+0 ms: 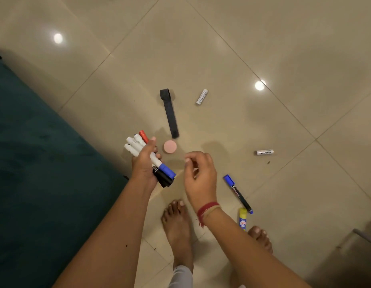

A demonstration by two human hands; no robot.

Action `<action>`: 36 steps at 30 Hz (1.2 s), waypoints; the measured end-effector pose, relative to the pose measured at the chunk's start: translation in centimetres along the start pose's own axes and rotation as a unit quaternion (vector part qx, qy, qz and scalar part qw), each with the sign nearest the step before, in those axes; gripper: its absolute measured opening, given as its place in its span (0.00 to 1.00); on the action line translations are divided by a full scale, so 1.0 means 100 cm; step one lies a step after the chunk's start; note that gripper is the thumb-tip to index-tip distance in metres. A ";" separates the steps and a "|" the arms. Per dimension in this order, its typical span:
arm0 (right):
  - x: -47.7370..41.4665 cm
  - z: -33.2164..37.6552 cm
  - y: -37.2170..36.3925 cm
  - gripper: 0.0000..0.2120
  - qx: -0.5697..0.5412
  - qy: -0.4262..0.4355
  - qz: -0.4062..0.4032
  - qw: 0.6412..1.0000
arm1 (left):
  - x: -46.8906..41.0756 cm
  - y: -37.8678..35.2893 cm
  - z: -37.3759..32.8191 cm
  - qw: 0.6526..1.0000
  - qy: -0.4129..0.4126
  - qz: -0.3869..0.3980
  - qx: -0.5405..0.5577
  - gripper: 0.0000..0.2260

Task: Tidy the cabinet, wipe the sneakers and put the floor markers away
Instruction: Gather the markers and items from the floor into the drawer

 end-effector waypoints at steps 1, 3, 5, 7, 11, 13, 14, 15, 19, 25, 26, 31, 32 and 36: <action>-0.003 -0.008 0.015 0.06 -0.004 -0.014 -0.032 0.999 | 0.001 -0.001 0.001 1.000 -0.008 0.004 -0.018 0.06; -0.009 -0.032 0.050 0.08 0.007 -0.044 -0.102 0.994 | 0.013 -0.008 0.005 0.996 -0.035 0.021 -0.074 0.07; -0.011 -0.071 0.083 0.09 0.080 -0.087 -0.134 0.984 | 0.030 -0.019 0.015 0.991 -0.049 0.046 -0.113 0.08; -0.007 -0.120 0.105 0.13 0.218 -0.145 -0.094 0.960 | 0.044 -0.026 0.033 0.988 -0.038 0.069 -0.131 0.09; 0.009 -0.176 0.106 0.12 0.387 -0.109 0.054 0.914 | 0.058 -0.028 0.066 0.983 -0.016 0.087 -0.162 0.07; 0.008 -0.183 0.105 0.08 0.386 -0.087 0.059 0.917 | 0.061 -0.026 0.078 0.982 -0.007 0.092 -0.163 0.06; 0.006 -0.182 0.108 0.07 0.369 -0.084 0.041 0.925 | 0.064 -0.024 0.083 0.982 -0.004 0.098 -0.162 0.05; 0.005 -0.177 0.113 0.06 0.331 -0.090 0.016 0.939 | 0.069 -0.022 0.086 0.981 -0.002 0.104 -0.162 0.04; 0.013 -0.120 0.139 0.06 0.091 -0.144 -0.084 0.982 | 0.096 -0.010 0.091 0.978 0.015 0.120 -0.168 0.05; 0.069 0.020 0.137 0.18 -0.003 -0.082 0.004 0.997 | 0.188 -0.016 0.080 0.969 0.091 0.178 -0.143 0.10; 0.076 0.035 0.142 0.18 0.002 -0.073 -0.002 0.997 | 0.203 -0.020 0.072 0.967 0.091 0.192 -0.142 0.09; 0.091 0.115 0.214 0.10 0.087 -0.036 -0.102 0.990 | 0.272 -0.019 0.023 0.957 0.049 0.190 -0.214 0.04; 0.097 0.129 0.236 0.07 0.090 -0.046 -0.132 0.986 | 0.288 -0.017 0.009 0.953 0.038 0.188 -0.236 0.05; 0.141 0.153 0.308 0.03 0.106 -0.106 -0.169 0.974 | 0.375 -0.009 -0.056 0.929 -0.017 0.217 -0.298 0.12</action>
Point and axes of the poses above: each hand's wrist, its own x-axis away from the middle knuckle, its own y-axis out of the back of the hand, z = x × y, the point moved 10 cm from there along -x, towards the middle knuckle, and after that the axes turned 13 degrees about -z, right-handed, at the moved point
